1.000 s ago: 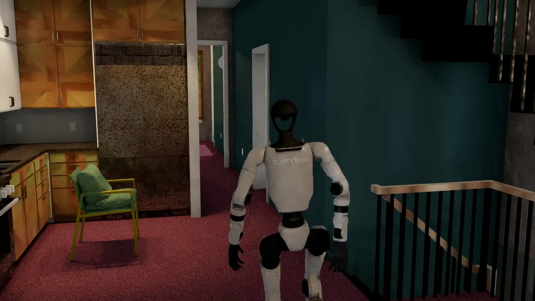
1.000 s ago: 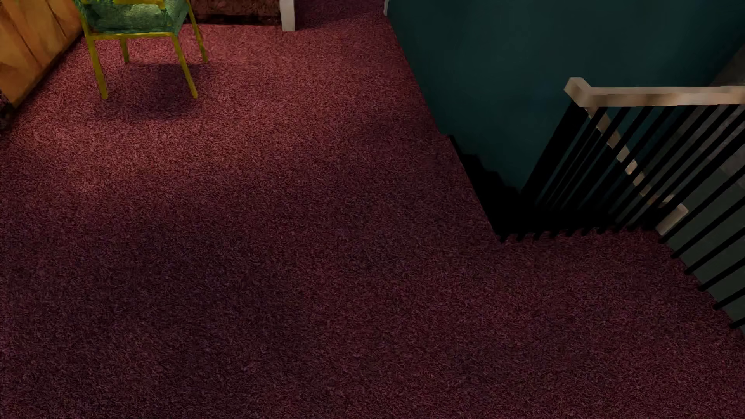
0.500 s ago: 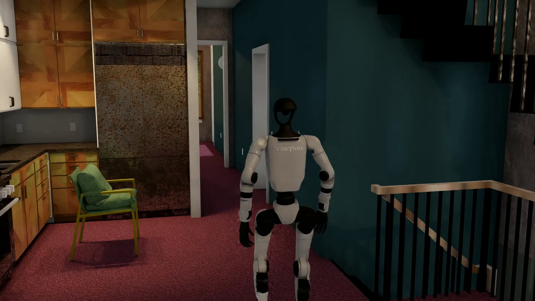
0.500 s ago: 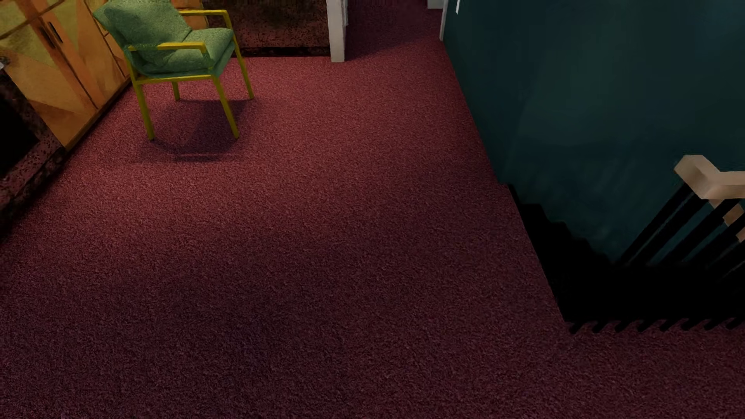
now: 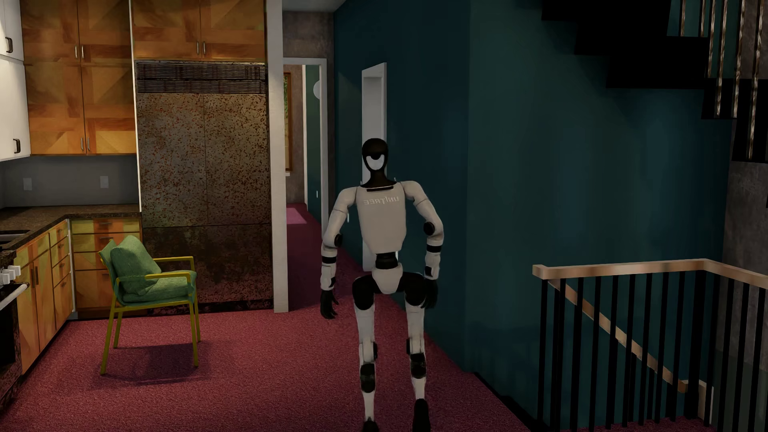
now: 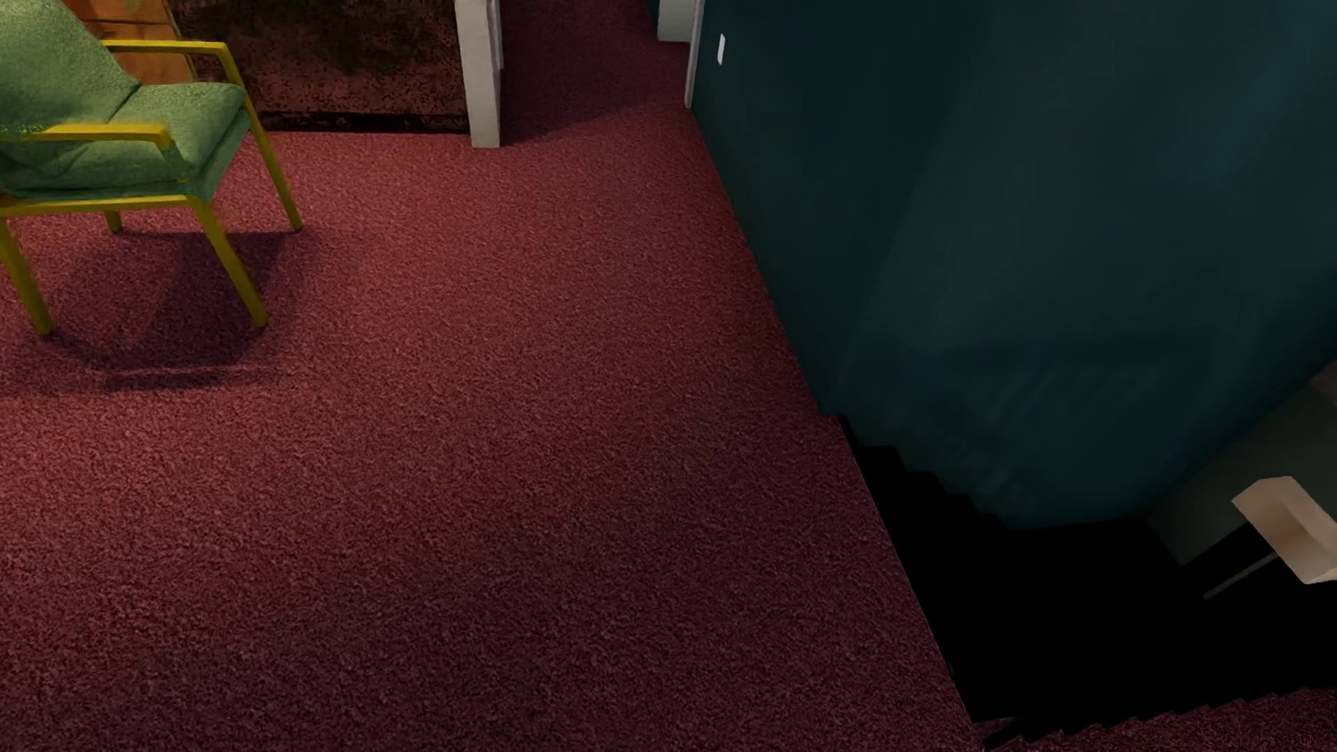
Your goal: Walk towards the door
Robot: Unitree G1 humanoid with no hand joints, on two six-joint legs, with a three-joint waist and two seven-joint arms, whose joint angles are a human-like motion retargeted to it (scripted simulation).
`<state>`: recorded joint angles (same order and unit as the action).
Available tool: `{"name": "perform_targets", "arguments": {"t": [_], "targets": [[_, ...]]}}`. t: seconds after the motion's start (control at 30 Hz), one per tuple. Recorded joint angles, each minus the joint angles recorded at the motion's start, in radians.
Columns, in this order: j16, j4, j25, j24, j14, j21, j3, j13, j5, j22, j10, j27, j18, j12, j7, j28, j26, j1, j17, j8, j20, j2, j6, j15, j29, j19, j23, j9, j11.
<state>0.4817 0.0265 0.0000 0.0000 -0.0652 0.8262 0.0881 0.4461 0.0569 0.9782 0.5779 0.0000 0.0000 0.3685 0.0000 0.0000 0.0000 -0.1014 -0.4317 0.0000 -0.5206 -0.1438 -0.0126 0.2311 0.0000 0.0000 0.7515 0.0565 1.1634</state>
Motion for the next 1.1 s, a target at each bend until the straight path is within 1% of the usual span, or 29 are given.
{"name": "perform_targets", "arguments": {"t": [0.03, 0.07, 0.13, 0.17, 0.2, 0.23, 0.27, 0.33, 0.37, 0.4, 0.43, 0.47, 0.5, 0.53, 0.57, 0.63, 0.67, 0.7, 0.73, 0.77, 0.83, 0.87, 0.9, 0.93, 0.97, 1.0, 1.03, 1.07, 1.1], "targets": [[0.004, -0.002, 0.000, 0.000, -0.006, -0.001, -0.043, 0.004, 0.026, -0.042, -0.037, 0.000, 0.000, -0.015, 0.000, 0.000, 0.000, 0.054, 0.002, 0.000, 0.061, -0.096, 0.020, -0.010, 0.000, 0.000, 0.015, -0.004, 0.019], [0.007, -0.003, 0.000, 0.000, -0.009, 0.004, -0.069, 0.008, 0.046, -0.102, -0.070, 0.000, 0.000, -0.022, 0.000, 0.000, 0.000, 0.121, 0.001, 0.000, 0.132, -0.168, 0.038, 0.010, 0.000, 0.000, 0.031, -0.003, -0.047], [0.016, -0.013, 0.000, 0.000, -0.036, 0.023, -0.107, 0.008, 0.074, -0.223, -0.102, 0.000, 0.000, -0.028, 0.000, 0.000, 0.000, 0.244, -0.005, 0.000, 0.254, -0.219, 0.062, 0.123, 0.000, 0.000, 0.052, 0.026, -0.374], [0.020, -0.030, 0.000, 0.000, -0.056, 0.023, -0.120, 0.006, 0.072, -0.266, -0.107, 0.000, 0.000, -0.031, 0.000, 0.000, 0.000, 0.295, -0.007, 0.000, 0.291, -0.209, 0.059, 0.129, 0.000, 0.000, 0.059, 0.041, -0.562], [0.021, -0.051, 0.000, 0.000, -0.075, 0.016, -0.125, 0.006, 0.066, -0.293, -0.117, 0.000, 0.000, -0.032, 0.000, 0.000, 0.000, 0.342, -0.009, 0.000, 0.307, -0.200, 0.056, 0.006, 0.000, 0.000, 0.063, 0.046, -0.718], [0.018, -0.063, 0.000, 0.000, -0.090, 0.007, -0.128, 0.007, 0.056, -0.303, -0.119, 0.000, 0.000, -0.029, 0.000, 0.000, 0.000, 0.387, -0.014, 0.000, 0.306, -0.201, 0.059, -0.189, 0.000, 0.000, 0.065, 0.046, -0.760], [0.009, -0.067, 0.000, 0.000, -0.097, 0.002, -0.119, -0.002, 0.052, -0.298, -0.111, 0.000, 0.000, -0.023, 0.000, 0.000, 0.000, 0.418, -0.020, 0.000, 0.294, -0.245, 0.068, -0.198, 0.000, 0.000, 0.070, 0.044, -0.758], [-0.015, -0.032, 0.000, 0.000, -0.043, 0.012, -0.152, -0.037, 0.062, -0.237, -0.079, 0.000, 0.000, 0.016, 0.000, 0.000, 0.000, 0.460, -0.022, 0.000, 0.214, -0.267, 0.096, -0.007, 0.000, 0.000, 0.104, 0.020, -0.713], [-0.024, -0.004, 0.000, 0.000, 0.040, 0.006, -0.151, -0.041, 0.073, -0.182, -0.021, 0.000, 0.000, 0.035, 0.000, 0.000, 0.000, 0.435, -0.016, 0.000, 0.115, -0.286, 0.114, 0.058, 0.000, 0.000, 0.123, -0.015, -0.679], [-0.037, 0.044, 0.000, 0.000, 0.178, 0.017, -0.133, -0.051, 0.091, -0.115, 0.123, 0.000, 0.000, 0.052, 0.000, 0.000, 0.000, 0.367, -0.014, 0.000, 0.008, -0.270, 0.134, 0.052, 0.000, 0.000, 0.142, -0.036, -0.654], [-0.051, 0.106, 0.000, 0.000, 0.297, 0.044, -0.114, -0.075, 0.103, -0.049, 0.316, 0.000, 0.000, 0.063, 0.000, 0.000, 0.000, 0.259, -0.018, 0.000, -0.088, -0.212, 0.155, -0.003, 0.000, 0.000, 0.155, -0.038, -0.656], [-0.062, 0.130, 0.000, 0.000, 0.270, 0.077, -0.075, -0.114, 0.115, 0.004, 0.498, 0.000, 0.000, 0.070, 0.000, 0.000, 0.000, 0.131, -0.025, 0.000, -0.170, -0.162, 0.160, -0.064, 0.000, 0.000, 0.159, -0.040, -0.665], [-0.067, 0.137, 0.000, 0.000, 0.169, 0.086, -0.019, -0.152, 0.116, 0.040, 0.640, 0.000, 0.000, 0.083, 0.000, 0.000, 0.000, 0.033, -0.029, 0.000, -0.231, -0.089, 0.147, -0.129, 0.000, 0.000, 0.159, -0.030, -0.682], [-0.064, 0.133, 0.000, 0.000, 0.086, 0.053, 0.042, -0.175, 0.104, 0.056, 0.712, 0.000, 0.000, 0.108, 0.000, 0.000, 0.000, -0.035, -0.033, 0.000, -0.262, 0.002, 0.125, -0.198, 0.000, 0.000, 0.145, -0.015, -0.706], [-0.060, 0.118, 0.000, 0.000, 0.026, -0.007, 0.083, -0.188, 0.087, 0.061, 0.702, 0.000, 0.000, 0.139, 0.000, 0.000, 0.000, -0.083, -0.041, 0.000, -0.277, 0.101, 0.105, -0.275, 0.000, 0.000, 0.114, 0.003, -0.729], [-0.065, 0.086, 0.000, 0.000, -0.033, -0.175, 0.101, -0.205, 0.066, 0.070, 0.473, 0.000, 0.000, 0.174, 0.000, 0.000, 0.000, -0.153, -0.063, 0.000, -0.322, 0.266, 0.085, -0.406, 0.000, 0.000, 0.017, 0.032, -0.735], [-0.068, 0.070, 0.000, 0.000, 0.000, -0.254, 0.102, -0.208, 0.065, 0.078, 0.292, 0.000, 0.000, 0.169, 0.000, 0.000, 0.000, -0.158, -0.071, 0.000, -0.364, 0.323, 0.081, -0.435, 0.000, 0.000, -0.031, 0.046, -0.741], [-0.069, 0.064, 0.000, 0.000, 0.070, -0.312, 0.103, -0.213, 0.066, 0.082, 0.118, 0.000, 0.000, 0.156, 0.000, 0.000, 0.000, -0.156, -0.074, 0.000, -0.390, 0.373, 0.080, -0.461, 0.000, 0.000, -0.067, 0.052, -0.741], [-0.070, 0.057, 0.000, 0.000, 0.174, -0.345, 0.100, -0.222, 0.064, 0.077, -0.027, 0.000, 0.000, 0.140, 0.000, 0.000, 0.000, -0.162, -0.074, 0.000, -0.382, 0.413, 0.076, -0.480, 0.000, 0.000, -0.089, 0.048, -0.735], [-0.067, 0.053, 0.000, 0.000, 0.242, -0.353, 0.103, -0.230, 0.056, 0.061, -0.112, 0.000, 0.000, 0.124, 0.000, 0.000, 0.000, -0.160, -0.070, 0.000, -0.346, 0.450, 0.068, -0.488, 0.000, 0.000, -0.096, 0.049, -0.736], [-0.050, 0.057, 0.000, 0.000, 0.179, -0.311, 0.112, -0.214, 0.026, 0.017, -0.055, 0.000, 0.000, 0.090, 0.000, 0.000, 0.000, -0.156, -0.056, 0.000, -0.240, 0.558, 0.050, -0.469, 0.000, 0.000, -0.091, 0.074, -0.749], [-0.045, 0.057, 0.000, 0.000, 0.192, -0.268, 0.117, -0.188, 0.009, -0.007, 0.000, 0.000, 0.000, 0.073, 0.000, 0.000, 0.000, -0.157, -0.051, 0.000, -0.177, 0.588, 0.047, -0.421, 0.000, 0.000, -0.076, 0.067, -0.760], [-0.042, 0.041, 0.000, 0.000, 0.183, -0.208, 0.112, -0.160, -0.012, -0.021, 0.041, 0.000, 0.000, 0.055, 0.000, 0.000, 0.000, -0.157, -0.040, 0.000, -0.127, 0.595, 0.039, -0.317, 0.000, 0.000, -0.039, 0.054, -0.760], [-0.038, 0.023, 0.000, 0.000, 0.127, -0.131, 0.110, -0.130, -0.036, -0.030, 0.060, 0.000, 0.000, 0.037, 0.000, 0.000, 0.000, -0.121, -0.024, 0.000, -0.079, 0.557, 0.031, -0.157, 0.000, 0.000, 0.017, 0.043, -0.693], [-0.035, 0.011, 0.000, 0.000, 0.067, -0.032, 0.112, -0.114, -0.060, -0.038, 0.054, 0.000, 0.000, 0.015, 0.000, 0.000, 0.000, -0.066, -0.009, 0.000, -0.023, 0.441, 0.022, 0.000, 0.000, 0.000, 0.077, 0.035, -0.525], [-0.031, 0.000, 0.000, 0.000, 0.020, 0.069, 0.101, -0.115, -0.057, -0.051, 0.035, 0.000, 0.000, -0.013, 0.000, 0.000, 0.000, -0.040, 0.002, 0.000, 0.027, 0.270, 0.018, 0.071, 0.000, 0.000, 0.122, 0.017, -0.302], [-0.024, -0.011, 0.000, 0.000, -0.009, 0.132, 0.062, -0.104, -0.041, -0.070, 0.007, 0.000, 0.000, -0.036, 0.000, 0.000, 0.000, 0.003, 0.007, 0.000, 0.066, 0.131, 0.024, 0.042, 0.000, 0.000, 0.144, 0.013, -0.105], [-0.019, -0.019, 0.000, 0.000, -0.020, 0.150, 0.007, -0.078, -0.021, -0.096, -0.029, 0.000, 0.000, -0.049, 0.000, 0.000, 0.000, 0.048, 0.007, 0.000, 0.108, 0.008, 0.039, -0.008, 0.000, 0.000, 0.145, 0.007, 0.018], [-0.016, -0.019, 0.000, 0.000, -0.023, 0.144, -0.039, -0.042, 0.005, -0.133, -0.069, 0.000, 0.000, -0.053, 0.000, 0.000, 0.000, 0.103, 0.003, 0.000, 0.151, -0.093, 0.059, -0.024, 0.000, 0.000, 0.135, 0.000, 0.049]]}}
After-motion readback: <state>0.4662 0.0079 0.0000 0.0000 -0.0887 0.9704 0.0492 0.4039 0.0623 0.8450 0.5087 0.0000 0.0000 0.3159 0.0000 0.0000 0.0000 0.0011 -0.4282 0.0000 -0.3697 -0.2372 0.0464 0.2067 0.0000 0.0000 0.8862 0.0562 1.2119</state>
